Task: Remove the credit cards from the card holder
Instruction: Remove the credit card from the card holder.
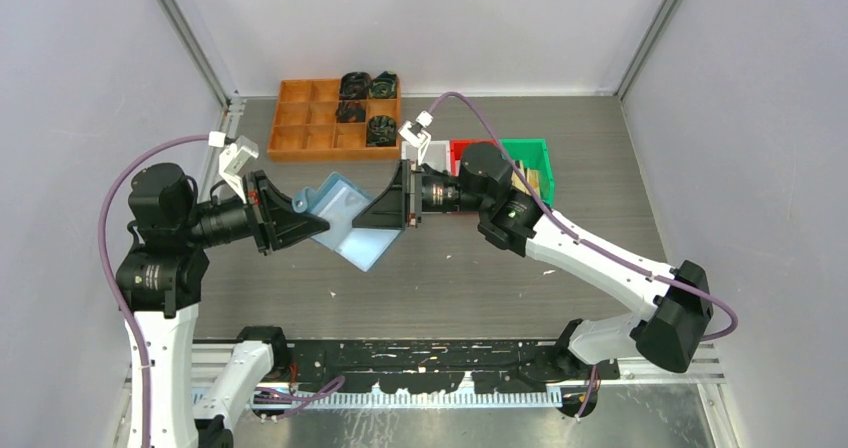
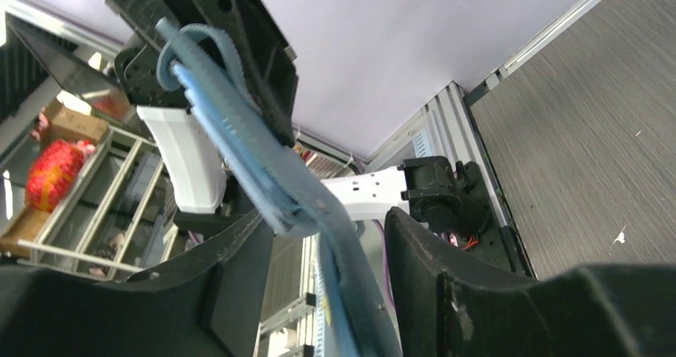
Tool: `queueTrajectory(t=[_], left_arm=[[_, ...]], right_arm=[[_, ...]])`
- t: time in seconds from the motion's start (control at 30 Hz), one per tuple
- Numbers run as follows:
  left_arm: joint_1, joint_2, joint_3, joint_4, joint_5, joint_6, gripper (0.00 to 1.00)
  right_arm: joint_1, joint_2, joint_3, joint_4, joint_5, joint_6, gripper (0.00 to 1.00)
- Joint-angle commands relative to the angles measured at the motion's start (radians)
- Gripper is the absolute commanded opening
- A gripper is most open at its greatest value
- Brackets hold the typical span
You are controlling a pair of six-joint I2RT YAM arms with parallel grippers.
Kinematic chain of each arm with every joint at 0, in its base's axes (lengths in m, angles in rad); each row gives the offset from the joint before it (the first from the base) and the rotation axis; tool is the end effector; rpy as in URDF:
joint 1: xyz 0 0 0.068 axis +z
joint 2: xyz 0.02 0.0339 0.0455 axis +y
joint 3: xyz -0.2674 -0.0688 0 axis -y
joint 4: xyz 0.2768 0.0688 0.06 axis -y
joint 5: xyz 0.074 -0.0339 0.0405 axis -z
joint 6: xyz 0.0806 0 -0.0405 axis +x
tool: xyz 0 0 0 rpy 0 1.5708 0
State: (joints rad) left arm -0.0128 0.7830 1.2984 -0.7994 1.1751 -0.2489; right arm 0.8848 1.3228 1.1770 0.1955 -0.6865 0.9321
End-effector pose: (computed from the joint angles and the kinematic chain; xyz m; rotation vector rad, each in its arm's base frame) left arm 0.1416 -0.0762 0.4613 0.6262 1.7419 -1.2555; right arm 0.1968 0.3211 0.3986 -0.6262 1.7950 1.8661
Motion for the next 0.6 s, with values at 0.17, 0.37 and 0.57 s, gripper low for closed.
queueTrajectory(t=[0.17,0.37,0.57], left_arm=[[0.004,-0.012,-0.024,0.075,0.026,-0.03,0.01],[0.004,-0.019,-0.028,0.077,0.024,-0.027,0.01],[0.004,-0.014,-0.018,0.087,0.016,-0.045,0.01]], right_arm=[[0.011,0.017,-0.052,0.306,0.137,0.192,0.56],[0.015,0.042,-0.048,0.332,0.142,0.234,0.46],[0.016,0.018,-0.081,0.312,0.131,0.214,0.37]])
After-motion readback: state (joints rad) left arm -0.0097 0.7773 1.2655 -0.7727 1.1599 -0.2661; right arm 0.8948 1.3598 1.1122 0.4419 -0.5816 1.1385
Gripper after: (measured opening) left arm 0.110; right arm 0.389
